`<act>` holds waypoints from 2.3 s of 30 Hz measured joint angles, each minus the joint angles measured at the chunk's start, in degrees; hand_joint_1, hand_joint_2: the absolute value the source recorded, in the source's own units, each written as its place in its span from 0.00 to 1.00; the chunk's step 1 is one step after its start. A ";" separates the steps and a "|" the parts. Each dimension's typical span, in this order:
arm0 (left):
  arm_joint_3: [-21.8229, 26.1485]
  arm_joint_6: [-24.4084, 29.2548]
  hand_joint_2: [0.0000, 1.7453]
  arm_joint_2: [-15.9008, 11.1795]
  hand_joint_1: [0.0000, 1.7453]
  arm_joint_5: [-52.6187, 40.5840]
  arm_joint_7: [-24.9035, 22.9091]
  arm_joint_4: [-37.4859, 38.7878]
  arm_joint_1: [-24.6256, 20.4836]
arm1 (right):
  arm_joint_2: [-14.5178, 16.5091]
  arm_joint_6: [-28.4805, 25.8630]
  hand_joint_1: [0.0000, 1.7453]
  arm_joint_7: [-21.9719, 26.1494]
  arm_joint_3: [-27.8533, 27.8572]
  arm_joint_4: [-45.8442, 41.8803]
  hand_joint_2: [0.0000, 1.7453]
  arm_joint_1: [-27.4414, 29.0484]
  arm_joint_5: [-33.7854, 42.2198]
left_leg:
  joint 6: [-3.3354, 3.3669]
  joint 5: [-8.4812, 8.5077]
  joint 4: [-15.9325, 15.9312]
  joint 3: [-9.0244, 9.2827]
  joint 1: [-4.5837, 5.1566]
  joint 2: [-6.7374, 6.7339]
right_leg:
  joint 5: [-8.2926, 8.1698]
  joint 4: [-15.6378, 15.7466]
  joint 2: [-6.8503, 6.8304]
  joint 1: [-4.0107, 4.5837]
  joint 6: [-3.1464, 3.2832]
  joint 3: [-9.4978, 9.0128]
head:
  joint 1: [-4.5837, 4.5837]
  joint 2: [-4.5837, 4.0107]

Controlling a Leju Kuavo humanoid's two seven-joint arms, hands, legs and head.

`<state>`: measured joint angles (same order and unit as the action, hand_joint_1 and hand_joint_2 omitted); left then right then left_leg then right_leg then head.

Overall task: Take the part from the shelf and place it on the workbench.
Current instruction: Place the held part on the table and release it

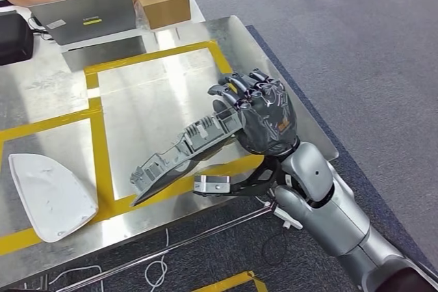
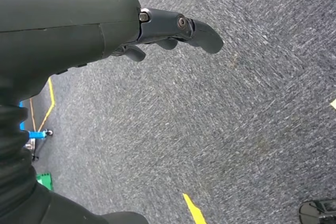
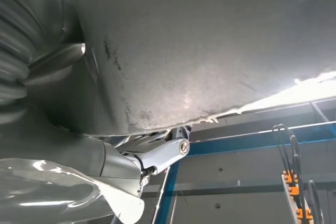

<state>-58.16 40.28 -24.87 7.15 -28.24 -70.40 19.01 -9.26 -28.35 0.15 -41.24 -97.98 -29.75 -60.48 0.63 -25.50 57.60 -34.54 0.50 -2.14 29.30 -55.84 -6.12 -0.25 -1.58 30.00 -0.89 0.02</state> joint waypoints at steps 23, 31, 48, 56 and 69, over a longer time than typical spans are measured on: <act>0.08 0.00 1.00 -0.07 0.00 0.04 -0.19 -0.35 0.05 | 0.01 0.87 1.00 -0.74 0.00 -0.07 1.00 -0.01 0.16 | 0.17 -0.04 0.18 -0.03 0.04 -0.02 | -0.03 -0.14 -0.02 0.01 -0.15 0.03 | 0.02 0.00; 0.21 0.01 1.00 -0.05 0.00 -0.10 -0.40 -0.49 0.41 | 0.25 1.20 1.00 -0.90 0.02 -0.26 1.00 -0.26 0.39 | 1.54 0.32 -1.00 0.65 -0.46 1.04 | 3.54 -5.34 3.50 -0.42 -1.16 2.34 | -0.20 0.00; 0.57 0.01 1.00 -0.15 0.00 -0.11 -0.60 -0.85 0.35 | 0.36 1.27 1.00 -0.99 -0.01 -0.22 1.00 -0.07 0.62 | -1.99 -6.23 11.85 -5.31 -0.82 3.23 | -0.68 -0.79 5.89 -0.71 1.68 1.13 | 0.34 0.00; 0.57 0.01 1.00 -0.13 0.00 -0.11 -0.61 -0.90 0.27 | 0.38 1.18 1.00 -1.00 -0.03 -0.21 1.00 -0.03 1.51 | -1.52 0.25 0.26 0.29 -0.96 2.36 | 0.13 -1.17 4.95 -0.19 1.14 0.79 | 0.27 0.00; 0.58 0.00 1.00 -0.05 0.00 0.14 -0.53 -0.94 0.08 | 0.40 0.93 1.00 -0.83 0.02 -0.20 1.00 0.09 1.38 | -0.78 -0.07 -0.17 0.25 -0.46 2.49 | -0.24 -0.50 4.86 -0.46 0.30 0.75 | 0.21 0.00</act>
<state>-57.57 40.28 -24.93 7.29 -28.77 -71.34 19.10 -8.85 -27.41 -0.68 -41.22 -98.18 -29.66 -59.10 -0.15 -25.57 57.42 -34.29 0.04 0.35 29.06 -56.34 -1.27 -0.71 -1.29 30.76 -0.68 0.02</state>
